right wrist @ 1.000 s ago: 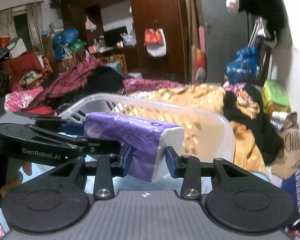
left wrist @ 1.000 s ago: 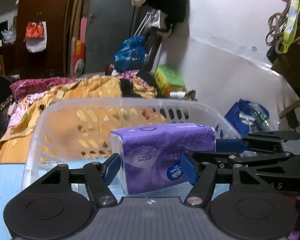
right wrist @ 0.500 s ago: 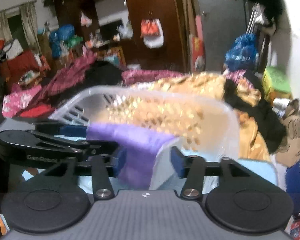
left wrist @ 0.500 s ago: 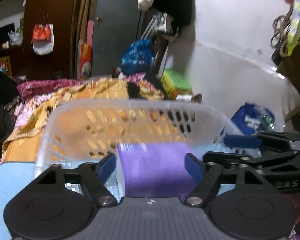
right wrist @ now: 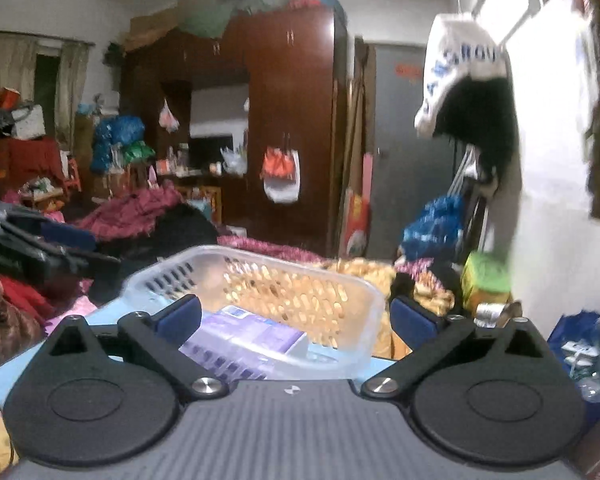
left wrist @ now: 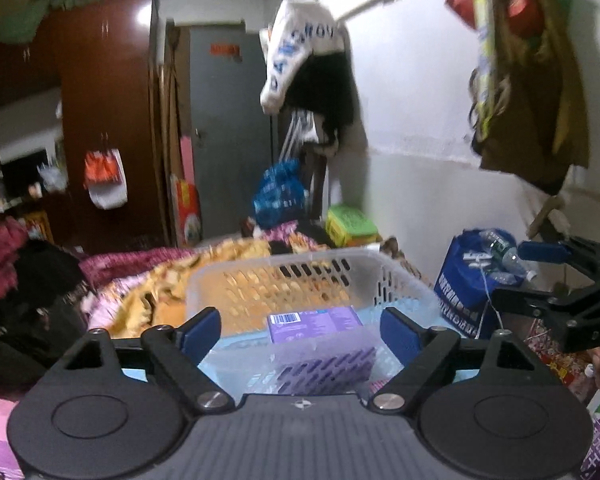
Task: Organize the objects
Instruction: 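Lower the right tool onto the white stuffed bunny and close on it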
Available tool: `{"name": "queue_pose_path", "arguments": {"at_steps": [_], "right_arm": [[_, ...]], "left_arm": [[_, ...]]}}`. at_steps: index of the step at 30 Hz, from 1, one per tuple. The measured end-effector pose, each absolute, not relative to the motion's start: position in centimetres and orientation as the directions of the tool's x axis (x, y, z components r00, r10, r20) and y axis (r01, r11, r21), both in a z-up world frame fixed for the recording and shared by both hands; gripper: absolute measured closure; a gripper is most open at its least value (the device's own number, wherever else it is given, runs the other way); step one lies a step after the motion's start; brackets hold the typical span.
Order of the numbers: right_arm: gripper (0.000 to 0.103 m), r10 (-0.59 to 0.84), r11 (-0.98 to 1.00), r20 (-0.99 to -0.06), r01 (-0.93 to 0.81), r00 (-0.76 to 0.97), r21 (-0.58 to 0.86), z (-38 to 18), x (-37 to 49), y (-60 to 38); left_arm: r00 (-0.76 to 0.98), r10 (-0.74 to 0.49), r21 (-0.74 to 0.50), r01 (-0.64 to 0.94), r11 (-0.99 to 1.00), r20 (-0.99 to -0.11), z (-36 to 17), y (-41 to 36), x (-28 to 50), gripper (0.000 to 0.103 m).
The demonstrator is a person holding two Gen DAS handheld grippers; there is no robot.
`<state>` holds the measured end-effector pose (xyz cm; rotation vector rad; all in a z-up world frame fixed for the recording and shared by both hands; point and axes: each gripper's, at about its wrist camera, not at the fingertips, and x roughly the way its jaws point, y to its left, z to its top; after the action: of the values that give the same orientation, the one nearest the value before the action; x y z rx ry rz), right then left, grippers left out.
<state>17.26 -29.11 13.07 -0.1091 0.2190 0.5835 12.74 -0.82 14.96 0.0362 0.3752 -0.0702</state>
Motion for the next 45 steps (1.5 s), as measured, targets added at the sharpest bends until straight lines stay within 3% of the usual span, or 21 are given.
{"name": "queue_pose_path", "arguments": {"at_steps": [4,8,13,16,21,25,31,37,40,43,45], "right_arm": [[0.0,0.544,0.835,-0.163,-0.551,0.823,0.004,10.3,13.8,-30.2],[0.0,0.544,0.837,-0.126,-0.547,0.829,0.011,5.0,11.1,-29.7],[0.001,0.521,0.844,-0.149,-0.533,0.841,-0.059,1.2,11.4,-26.5],[0.005,0.523,0.842,-0.155,-0.536,0.838,-0.061,0.7,11.4,-26.4],[0.018,0.528,0.838,-0.145,-0.541,0.837,-0.074,0.4,11.0,-26.1],[0.043,0.546,0.821,-0.181,-0.566,0.818,-0.079,0.0,10.8,-25.3],[0.046,0.537,0.823,-0.182,-0.559,0.823,-0.102,-0.5,10.4,-24.5],[0.059,0.527,0.822,-0.194,-0.554,0.828,-0.13,-1.2,10.5,-24.1],[0.062,0.507,0.831,-0.199,-0.537,0.839,-0.146,-1.4,10.6,-24.0],[0.075,0.5,0.835,-0.207,-0.531,0.841,-0.144,-1.5,10.8,-24.2],[0.077,0.503,0.835,-0.211,-0.534,0.838,-0.129,-1.4,11.0,-24.6]], "left_arm": [[0.948,-0.081,0.001,0.086,0.996,-0.309,12.1,-1.5,9.0,0.009],[0.962,-0.105,-0.032,0.1,0.994,-0.25,5.7,-3.1,6.9,0.009],[0.92,-0.215,-0.135,0.18,0.974,-0.328,0.7,-3.6,9.2,0.009],[0.928,-0.206,-0.17,0.159,0.973,-0.31,0.1,-3.1,9.7,0.01],[0.943,-0.189,-0.161,0.149,0.976,-0.275,-0.4,-2.9,9.8,0.01],[0.939,-0.198,-0.173,0.153,0.973,-0.282,-1.4,-2.4,10.1,0.011],[0.933,-0.22,-0.2,0.167,0.965,-0.284,-2.0,-2.4,11.0,0.011],[0.932,-0.218,-0.22,0.158,0.963,-0.289,-2.6,-2.4,11.8,0.013],[0.925,-0.228,-0.232,0.161,0.959,-0.303,-2.9,-2.5,12.3,0.018],[0.919,-0.237,-0.238,0.166,0.957,-0.314,-3.1,-2.8,12.8,0.024],[0.918,-0.243,-0.237,0.172,0.956,-0.314,-3.1,-3.1,13.0,0.031]]}}
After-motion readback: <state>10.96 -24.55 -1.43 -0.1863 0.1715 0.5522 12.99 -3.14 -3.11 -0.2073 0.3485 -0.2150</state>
